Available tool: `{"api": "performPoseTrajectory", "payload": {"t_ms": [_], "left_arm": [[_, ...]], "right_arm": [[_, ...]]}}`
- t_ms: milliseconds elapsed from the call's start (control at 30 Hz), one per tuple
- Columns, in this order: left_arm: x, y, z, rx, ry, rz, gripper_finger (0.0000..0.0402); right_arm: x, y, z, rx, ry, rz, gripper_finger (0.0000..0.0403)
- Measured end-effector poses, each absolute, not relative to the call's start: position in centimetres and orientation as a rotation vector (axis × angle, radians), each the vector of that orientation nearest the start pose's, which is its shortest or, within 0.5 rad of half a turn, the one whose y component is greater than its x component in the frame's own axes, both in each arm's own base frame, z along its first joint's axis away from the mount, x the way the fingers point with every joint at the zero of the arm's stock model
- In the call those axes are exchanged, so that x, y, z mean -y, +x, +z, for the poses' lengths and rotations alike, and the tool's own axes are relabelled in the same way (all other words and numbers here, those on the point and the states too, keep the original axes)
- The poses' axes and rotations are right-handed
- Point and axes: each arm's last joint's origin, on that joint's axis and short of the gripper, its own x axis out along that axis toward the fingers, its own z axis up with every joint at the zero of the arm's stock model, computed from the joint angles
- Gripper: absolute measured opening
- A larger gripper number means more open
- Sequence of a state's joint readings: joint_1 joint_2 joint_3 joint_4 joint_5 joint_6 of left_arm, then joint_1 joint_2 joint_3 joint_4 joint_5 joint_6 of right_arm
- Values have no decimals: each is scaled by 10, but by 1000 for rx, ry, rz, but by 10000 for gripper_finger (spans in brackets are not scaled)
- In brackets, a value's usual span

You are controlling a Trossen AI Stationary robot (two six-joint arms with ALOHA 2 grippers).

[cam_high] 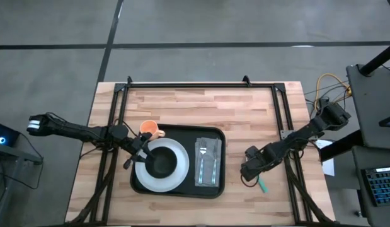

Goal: Set up tray
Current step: Put the spoon to the right of the fork on the napkin on the serving tray

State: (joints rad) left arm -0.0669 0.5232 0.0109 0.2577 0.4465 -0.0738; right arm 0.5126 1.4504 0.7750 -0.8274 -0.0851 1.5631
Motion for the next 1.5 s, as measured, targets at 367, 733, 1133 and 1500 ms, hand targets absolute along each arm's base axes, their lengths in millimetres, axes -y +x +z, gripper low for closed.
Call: {"api": "performPoseTrajectory", "payload": {"t_ms": [367,733,1133,1500], "left_arm": [[21,124,144,-271,-120,-501,99],[21,124,144,-271,-120,-501,99],[21,124,144,-272,-120,-501,99],[21,124,144,-272,-121,-501,99]], "right_arm": [[-130,195,143,-1493,865,-745,134],[-138,202,127,-1563,897,-753,98],[-136,201,134,-1510,984,-797,37],[-142,211,152,-1405,1146,-900,37]]}}
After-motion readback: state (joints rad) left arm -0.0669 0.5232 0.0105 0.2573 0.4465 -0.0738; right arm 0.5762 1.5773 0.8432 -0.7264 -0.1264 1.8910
